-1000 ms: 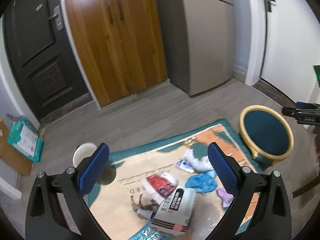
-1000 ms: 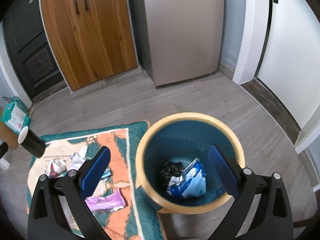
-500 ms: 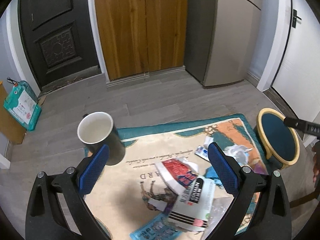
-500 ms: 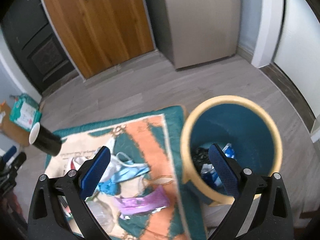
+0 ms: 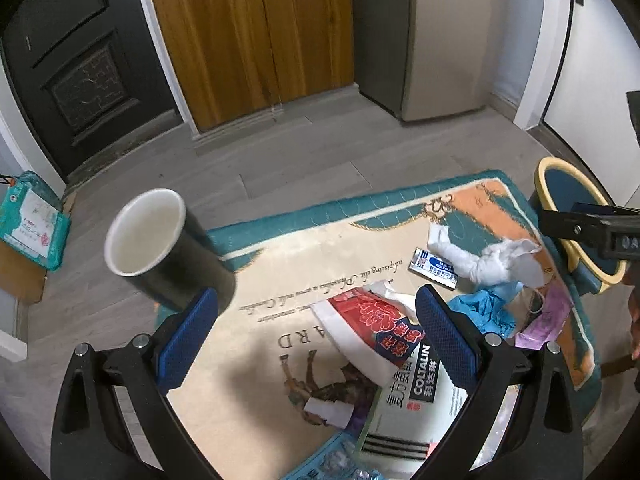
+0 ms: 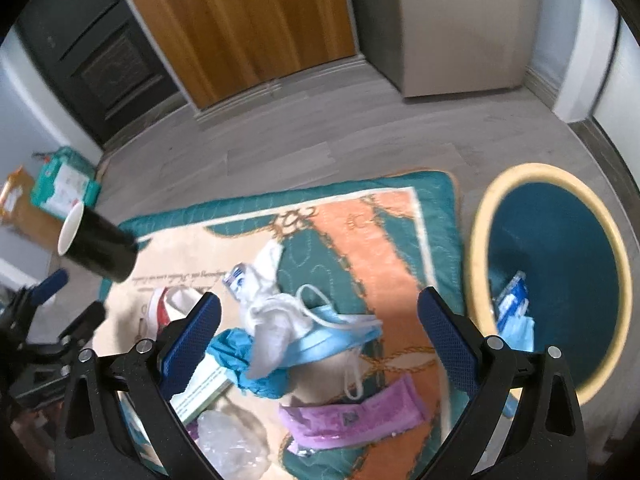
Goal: Collect trash
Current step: 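Grasp the white box with the left tool while the right tool grasps white tissue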
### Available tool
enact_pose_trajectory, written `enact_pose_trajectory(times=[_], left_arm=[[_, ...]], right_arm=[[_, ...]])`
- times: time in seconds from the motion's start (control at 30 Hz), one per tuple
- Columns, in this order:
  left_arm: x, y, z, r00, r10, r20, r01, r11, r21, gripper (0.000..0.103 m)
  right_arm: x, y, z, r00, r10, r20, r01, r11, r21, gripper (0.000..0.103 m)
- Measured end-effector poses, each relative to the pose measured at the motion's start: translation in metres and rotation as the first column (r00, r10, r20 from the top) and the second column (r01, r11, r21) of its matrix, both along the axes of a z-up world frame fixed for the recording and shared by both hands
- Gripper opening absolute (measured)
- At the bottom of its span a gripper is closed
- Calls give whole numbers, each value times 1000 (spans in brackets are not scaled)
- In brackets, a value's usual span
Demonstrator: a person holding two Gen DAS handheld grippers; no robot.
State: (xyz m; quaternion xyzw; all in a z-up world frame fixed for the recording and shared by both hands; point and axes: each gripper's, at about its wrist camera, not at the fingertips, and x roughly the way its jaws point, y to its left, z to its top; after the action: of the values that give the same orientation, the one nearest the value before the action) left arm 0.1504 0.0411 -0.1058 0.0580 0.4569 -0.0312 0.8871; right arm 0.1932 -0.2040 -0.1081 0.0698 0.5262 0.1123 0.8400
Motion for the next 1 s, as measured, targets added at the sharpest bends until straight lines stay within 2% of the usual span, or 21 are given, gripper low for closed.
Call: enact_pose_trajectory(times=[0.1,0.2,0.33,0.43,0.5,0.67,0.77,0.83,0.87,0.93,1.0], left_arm=[[8,-1,-15,999,16,-34,-16,1000,19,97],[12,0,-24,998,25,-58,-23,1000,20,97],[17,2,-27,997,39,-64,-39,999,-2,97],[18,-3,-32,997,27,-74,-27,1000,1,97],[18,-10,-33,997,13,-77,-13,1000,0,97],[21,-32,-40,996,-23,-92,20,999,-34,97],[25,-41,-46,994,-21,-104,18,999,-27,97],[29,-42,-49,993,2,-116,-6,999,-34,93],[31,-42,-50,992,12,-123,-18,999,-47,84],[35,-40,-56,988,35,-153,-48,995,-82,75],[37,-39,-62,982,38,-187,-57,994,-98,51]], right_arm=[[1,7,-7,999,40,-14,-39,999,14,95],[2,16,-12,996,84,-25,-84,996,-2,87],[4,26,-27,987,135,-85,-135,991,2,60],[5,26,-36,979,141,-145,-137,990,35,23],[6,20,-33,984,108,-144,-101,993,54,13],[7,0,-19,993,39,-112,-27,994,108,10],[8,-1,-13,995,40,-87,-31,994,102,10],[8,-4,-11,996,40,-80,-32,994,101,10],[8,-5,-11,996,39,-78,-31,995,97,10],[10,-7,-11,996,35,-77,-28,995,97,10],[10,-11,-11,997,34,-76,-27,995,97,10]])
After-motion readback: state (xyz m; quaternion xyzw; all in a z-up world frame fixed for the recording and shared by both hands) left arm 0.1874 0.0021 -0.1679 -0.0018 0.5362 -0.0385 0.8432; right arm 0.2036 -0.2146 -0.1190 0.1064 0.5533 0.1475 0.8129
